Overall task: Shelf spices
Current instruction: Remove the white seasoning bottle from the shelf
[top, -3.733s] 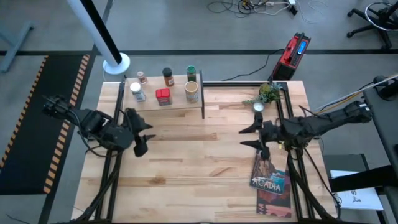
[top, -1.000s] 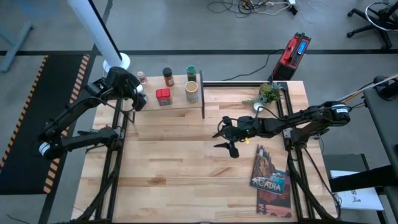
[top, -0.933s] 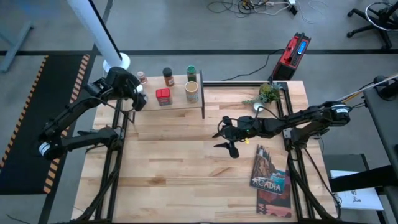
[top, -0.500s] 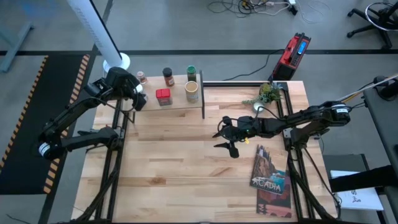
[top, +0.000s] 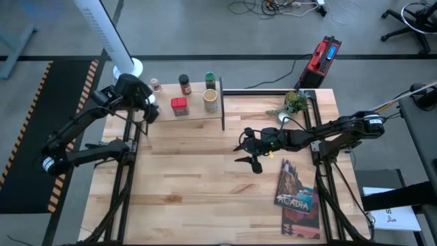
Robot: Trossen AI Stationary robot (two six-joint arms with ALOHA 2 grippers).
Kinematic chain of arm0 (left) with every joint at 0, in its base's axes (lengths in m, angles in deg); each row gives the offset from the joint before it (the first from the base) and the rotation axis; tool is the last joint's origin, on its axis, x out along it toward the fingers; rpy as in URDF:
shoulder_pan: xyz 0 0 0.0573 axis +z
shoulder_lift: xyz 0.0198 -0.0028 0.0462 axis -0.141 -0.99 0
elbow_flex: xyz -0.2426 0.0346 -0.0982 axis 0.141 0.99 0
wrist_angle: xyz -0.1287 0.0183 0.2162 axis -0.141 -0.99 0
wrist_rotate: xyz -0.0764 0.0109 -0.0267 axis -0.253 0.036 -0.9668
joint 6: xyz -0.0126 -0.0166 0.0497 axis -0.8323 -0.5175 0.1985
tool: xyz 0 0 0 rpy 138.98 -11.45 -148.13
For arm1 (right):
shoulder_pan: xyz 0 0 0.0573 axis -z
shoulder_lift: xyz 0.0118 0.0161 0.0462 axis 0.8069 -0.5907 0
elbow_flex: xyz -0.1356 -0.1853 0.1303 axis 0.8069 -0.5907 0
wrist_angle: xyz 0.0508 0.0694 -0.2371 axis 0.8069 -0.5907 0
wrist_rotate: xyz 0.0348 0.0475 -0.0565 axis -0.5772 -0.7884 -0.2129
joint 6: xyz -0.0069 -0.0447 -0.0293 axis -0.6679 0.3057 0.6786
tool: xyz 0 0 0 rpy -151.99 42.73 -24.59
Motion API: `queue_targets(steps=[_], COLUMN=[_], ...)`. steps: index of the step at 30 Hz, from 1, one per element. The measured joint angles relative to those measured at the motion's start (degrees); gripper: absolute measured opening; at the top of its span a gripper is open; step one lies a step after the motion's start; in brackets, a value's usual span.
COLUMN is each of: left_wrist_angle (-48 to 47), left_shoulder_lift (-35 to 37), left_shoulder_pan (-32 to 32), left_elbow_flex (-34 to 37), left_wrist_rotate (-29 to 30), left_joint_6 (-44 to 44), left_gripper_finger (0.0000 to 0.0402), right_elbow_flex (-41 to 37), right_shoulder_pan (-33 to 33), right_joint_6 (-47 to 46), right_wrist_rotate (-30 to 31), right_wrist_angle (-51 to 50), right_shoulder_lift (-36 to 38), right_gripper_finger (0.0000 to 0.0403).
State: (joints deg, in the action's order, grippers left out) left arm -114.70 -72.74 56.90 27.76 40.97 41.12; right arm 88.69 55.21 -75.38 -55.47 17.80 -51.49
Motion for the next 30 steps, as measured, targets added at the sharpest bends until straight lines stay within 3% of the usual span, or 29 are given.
queue_targets(steps=[8,20,30], left_wrist_angle=[-7.4,-12.6,-12.8], left_shoulder_lift=[0.4,7.3,12.6], left_shoulder_pan=[-0.4,-4.3,-14.7], left_elbow_flex=[-5.9,-5.2,-3.2], left_wrist_rotate=[-6.5,-17.4,-23.6], left_joint_6=[-1.2,-7.6,-13.4], left_gripper_finger=[0.0241,0.0240,0.0240], right_elbow_flex=[0.0,-0.1,-0.1], right_shoulder_pan=[0.0,0.0,0.0], right_joint_6=[0.0,-0.6,-0.5], right_wrist_rotate=[0.0,0.0,0.0], right_wrist_angle=[0.1,0.1,-1.0], right_shoulder_lift=[0.0,0.0,0.3], right_gripper_finger=[0.0186,0.0186,0.0186])
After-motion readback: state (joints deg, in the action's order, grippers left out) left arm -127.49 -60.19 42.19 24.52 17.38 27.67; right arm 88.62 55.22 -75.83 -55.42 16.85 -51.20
